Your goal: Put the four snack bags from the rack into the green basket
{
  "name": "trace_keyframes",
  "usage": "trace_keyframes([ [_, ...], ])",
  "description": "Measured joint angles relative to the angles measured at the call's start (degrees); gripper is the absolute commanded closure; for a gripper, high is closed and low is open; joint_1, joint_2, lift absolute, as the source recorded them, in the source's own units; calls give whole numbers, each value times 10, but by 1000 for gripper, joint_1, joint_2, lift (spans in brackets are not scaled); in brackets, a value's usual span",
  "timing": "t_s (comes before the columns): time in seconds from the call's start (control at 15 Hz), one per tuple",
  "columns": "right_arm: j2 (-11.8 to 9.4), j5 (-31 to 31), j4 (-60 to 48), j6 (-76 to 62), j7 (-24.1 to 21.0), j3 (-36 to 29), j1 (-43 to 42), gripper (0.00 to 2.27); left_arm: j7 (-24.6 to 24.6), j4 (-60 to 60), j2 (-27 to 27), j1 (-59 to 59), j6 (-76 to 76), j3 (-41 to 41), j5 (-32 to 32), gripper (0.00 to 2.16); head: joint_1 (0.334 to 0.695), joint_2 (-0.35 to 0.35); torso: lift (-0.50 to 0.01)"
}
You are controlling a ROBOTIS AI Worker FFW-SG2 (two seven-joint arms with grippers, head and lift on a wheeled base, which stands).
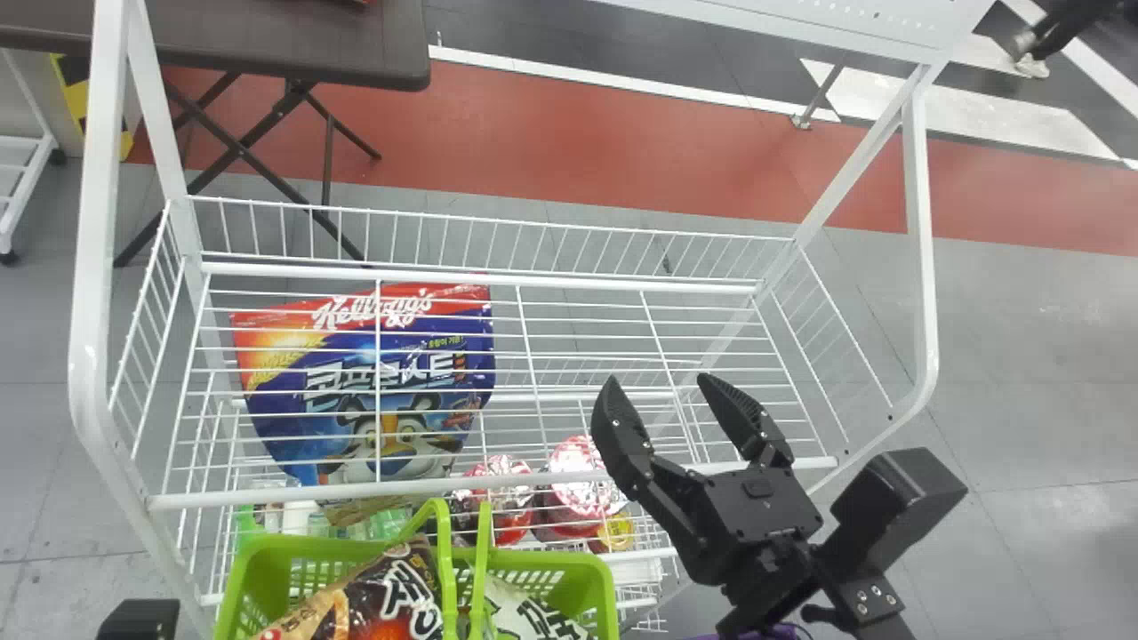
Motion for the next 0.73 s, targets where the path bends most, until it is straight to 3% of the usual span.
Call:
trace_keyframes([
  [0.73,0,0,0,10,-10,-3,-7,110,2,-1,0,-3,5,-2,-1,2138,695,-350,-6],
])
